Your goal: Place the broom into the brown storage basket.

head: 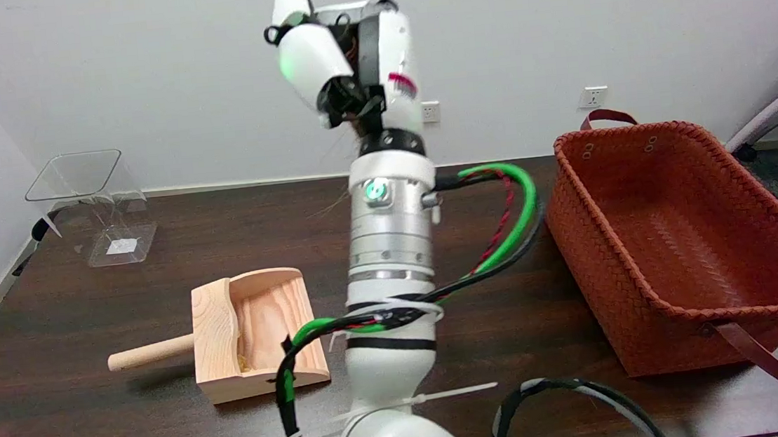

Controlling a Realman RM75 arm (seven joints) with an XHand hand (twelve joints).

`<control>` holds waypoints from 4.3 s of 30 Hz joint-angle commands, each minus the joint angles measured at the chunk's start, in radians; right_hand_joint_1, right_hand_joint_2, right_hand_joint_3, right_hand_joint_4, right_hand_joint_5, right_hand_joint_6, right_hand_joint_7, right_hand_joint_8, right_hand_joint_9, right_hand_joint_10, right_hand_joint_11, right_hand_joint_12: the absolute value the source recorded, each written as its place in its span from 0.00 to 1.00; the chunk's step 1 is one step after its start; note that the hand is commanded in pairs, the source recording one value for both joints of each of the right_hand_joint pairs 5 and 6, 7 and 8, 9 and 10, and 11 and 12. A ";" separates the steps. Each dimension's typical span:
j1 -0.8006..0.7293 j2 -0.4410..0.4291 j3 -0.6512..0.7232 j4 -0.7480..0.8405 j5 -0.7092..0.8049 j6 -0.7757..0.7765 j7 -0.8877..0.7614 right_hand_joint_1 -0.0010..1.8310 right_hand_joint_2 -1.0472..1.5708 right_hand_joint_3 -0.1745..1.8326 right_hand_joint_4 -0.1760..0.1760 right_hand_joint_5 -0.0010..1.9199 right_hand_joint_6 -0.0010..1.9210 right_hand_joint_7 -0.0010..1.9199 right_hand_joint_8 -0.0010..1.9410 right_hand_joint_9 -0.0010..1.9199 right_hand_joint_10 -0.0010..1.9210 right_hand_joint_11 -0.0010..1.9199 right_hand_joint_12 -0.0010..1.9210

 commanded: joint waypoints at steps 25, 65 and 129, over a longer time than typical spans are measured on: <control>-0.170 0.202 0.295 0.219 -0.330 -0.076 -0.487 0.49 1.00 0.38 0.50 1.00 1.00 1.00 0.99 1.00 1.00 1.00 1.00; -0.222 0.705 0.436 0.192 0.193 0.143 0.143 0.50 1.00 0.33 0.50 1.00 1.00 1.00 0.99 1.00 1.00 1.00 1.00; -0.267 0.698 0.289 -0.174 0.236 0.243 0.635 0.47 1.00 0.38 0.50 1.00 1.00 1.00 0.99 1.00 1.00 1.00 1.00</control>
